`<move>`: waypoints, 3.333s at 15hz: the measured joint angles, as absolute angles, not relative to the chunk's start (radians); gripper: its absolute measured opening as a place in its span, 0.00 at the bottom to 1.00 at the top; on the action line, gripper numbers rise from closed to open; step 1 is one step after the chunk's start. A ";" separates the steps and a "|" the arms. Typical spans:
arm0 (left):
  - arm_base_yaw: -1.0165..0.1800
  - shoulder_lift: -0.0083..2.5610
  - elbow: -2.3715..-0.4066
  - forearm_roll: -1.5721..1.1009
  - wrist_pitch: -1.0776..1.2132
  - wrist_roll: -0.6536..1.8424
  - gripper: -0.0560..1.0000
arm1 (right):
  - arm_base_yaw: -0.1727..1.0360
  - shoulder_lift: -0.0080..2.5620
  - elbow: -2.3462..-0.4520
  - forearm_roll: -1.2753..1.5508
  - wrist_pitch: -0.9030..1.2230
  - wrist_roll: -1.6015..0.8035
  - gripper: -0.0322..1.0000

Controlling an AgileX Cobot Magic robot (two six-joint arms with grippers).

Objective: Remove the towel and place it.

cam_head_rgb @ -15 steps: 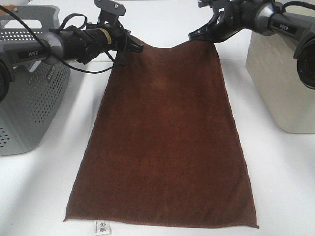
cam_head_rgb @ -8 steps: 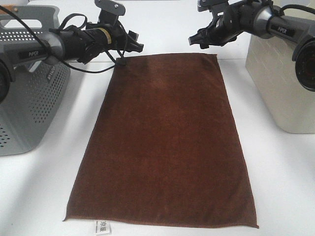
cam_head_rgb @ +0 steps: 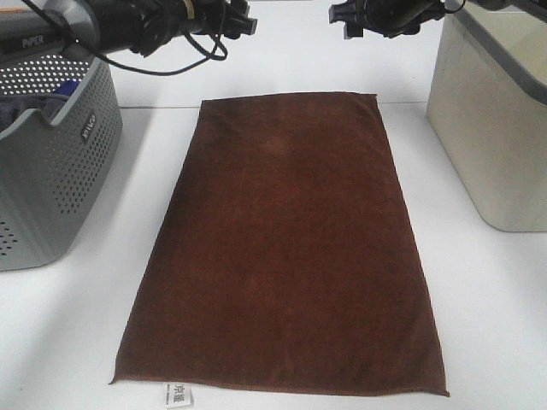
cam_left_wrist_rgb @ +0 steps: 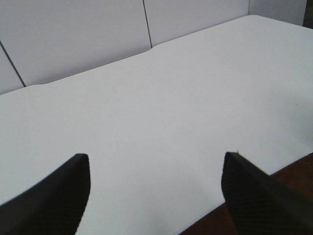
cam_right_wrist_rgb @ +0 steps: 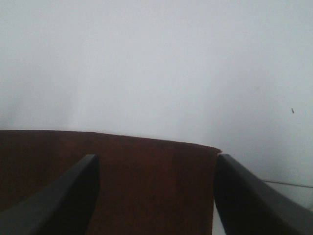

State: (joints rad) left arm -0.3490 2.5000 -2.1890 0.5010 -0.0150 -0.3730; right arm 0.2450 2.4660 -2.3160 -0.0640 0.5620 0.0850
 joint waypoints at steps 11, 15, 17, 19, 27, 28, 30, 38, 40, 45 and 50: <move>-0.471 2.131 -2.196 0.481 1.020 -0.304 0.73 | 0.245 2.175 -2.316 0.082 1.208 -0.048 0.65; -0.471 2.105 -2.196 0.476 1.198 -0.267 0.73 | 0.246 2.104 -2.246 0.125 1.211 -0.048 0.65; -0.471 2.076 -2.196 0.479 1.208 -0.242 0.73 | 0.246 2.005 -2.125 0.134 1.215 -0.048 0.65; -0.471 2.038 -2.196 0.434 1.210 -0.225 0.73 | 0.246 1.932 -2.024 0.128 1.216 -0.053 0.65; -0.471 1.546 -1.798 0.278 1.213 -0.182 0.73 | 0.246 1.449 -1.466 0.112 1.217 -0.058 0.65; -0.471 1.471 -1.716 0.262 1.213 -0.185 0.73 | 0.246 1.396 -1.405 0.110 1.217 -0.055 0.65; -0.471 1.337 -1.535 0.221 1.213 -0.190 0.73 | 0.246 1.292 -1.275 0.109 1.217 -0.036 0.65; -0.471 0.705 -0.820 0.122 1.142 -0.198 0.73 | 0.246 0.851 -0.771 0.063 1.179 0.039 0.65; -0.471 0.575 -0.706 0.117 1.126 -0.163 0.73 | 0.246 0.731 -0.674 0.028 1.176 0.039 0.65; -0.471 0.346 -0.522 0.076 1.100 -0.132 0.73 | 0.246 0.441 -0.546 -0.008 1.160 0.030 0.65; -0.471 0.327 -0.504 -0.038 1.041 0.066 0.73 | 0.246 0.252 -0.509 0.008 1.083 -0.024 0.65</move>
